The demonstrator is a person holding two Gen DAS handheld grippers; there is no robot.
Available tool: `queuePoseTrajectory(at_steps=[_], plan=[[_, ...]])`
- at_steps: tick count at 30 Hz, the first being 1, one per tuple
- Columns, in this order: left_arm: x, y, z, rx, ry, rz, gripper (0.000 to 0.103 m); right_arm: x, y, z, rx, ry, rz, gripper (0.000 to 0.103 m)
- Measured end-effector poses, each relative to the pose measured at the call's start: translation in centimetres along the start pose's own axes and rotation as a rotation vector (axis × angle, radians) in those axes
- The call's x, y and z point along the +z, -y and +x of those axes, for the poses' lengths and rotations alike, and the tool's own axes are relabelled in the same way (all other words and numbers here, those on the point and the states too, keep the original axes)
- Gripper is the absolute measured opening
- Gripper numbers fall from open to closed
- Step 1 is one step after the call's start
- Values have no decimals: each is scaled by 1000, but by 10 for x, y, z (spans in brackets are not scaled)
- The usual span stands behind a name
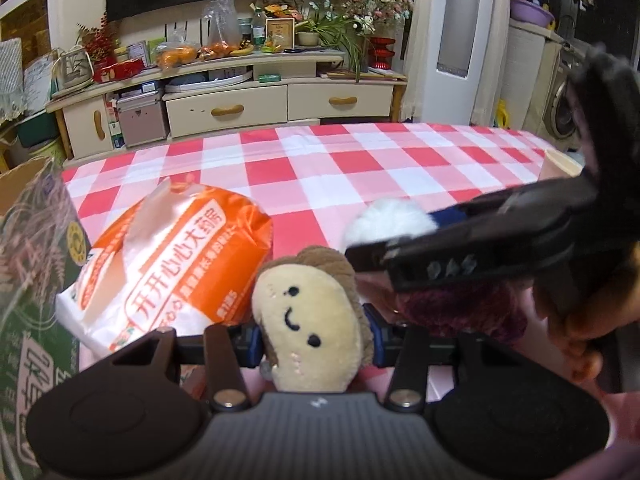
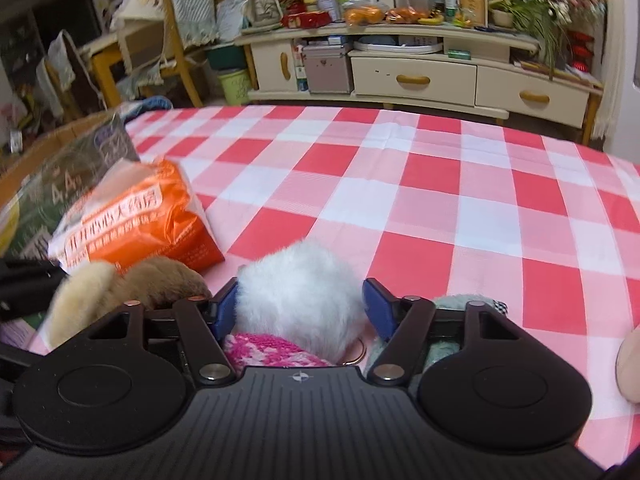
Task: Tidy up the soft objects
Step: 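Carry the monkey plush and white pompom into the cardboard box and open both grippers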
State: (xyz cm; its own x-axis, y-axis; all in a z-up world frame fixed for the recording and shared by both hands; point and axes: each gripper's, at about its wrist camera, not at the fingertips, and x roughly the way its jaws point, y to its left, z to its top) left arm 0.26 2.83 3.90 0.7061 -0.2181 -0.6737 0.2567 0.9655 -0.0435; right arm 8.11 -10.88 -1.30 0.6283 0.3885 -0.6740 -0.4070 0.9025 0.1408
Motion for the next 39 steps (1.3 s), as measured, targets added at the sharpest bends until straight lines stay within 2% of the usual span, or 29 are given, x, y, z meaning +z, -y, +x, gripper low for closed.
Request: queuePoseTrajectory(at_steps=[1, 7, 10, 19, 25, 29, 39], plan=[[1, -2, -3, -5, 3, -10, 46, -1, -4, 1, -7, -4, -23, 67], [4, -10, -19, -35, 27, -70, 46, -7, -15, -2, -51, 21, -62, 61], [6, -14, -28, -56, 48, -92, 46, -10, -18, -13, -72, 71, -34, 56], [9, -28, -51, -102, 106, -136, 46, -6, -10, -54, -129, 246, 96, 55], [10, -39, -67, -114, 151, -159, 46, 0, -6, -85, -105, 324, 211, 55], [11, -47, -78, -113, 183, -175, 46, 1, -12, -104, -83, 345, 255, 55], [4, -71, -113, -66, 278, -212, 46, 6, -58, -142, 0, 374, 253, 55]])
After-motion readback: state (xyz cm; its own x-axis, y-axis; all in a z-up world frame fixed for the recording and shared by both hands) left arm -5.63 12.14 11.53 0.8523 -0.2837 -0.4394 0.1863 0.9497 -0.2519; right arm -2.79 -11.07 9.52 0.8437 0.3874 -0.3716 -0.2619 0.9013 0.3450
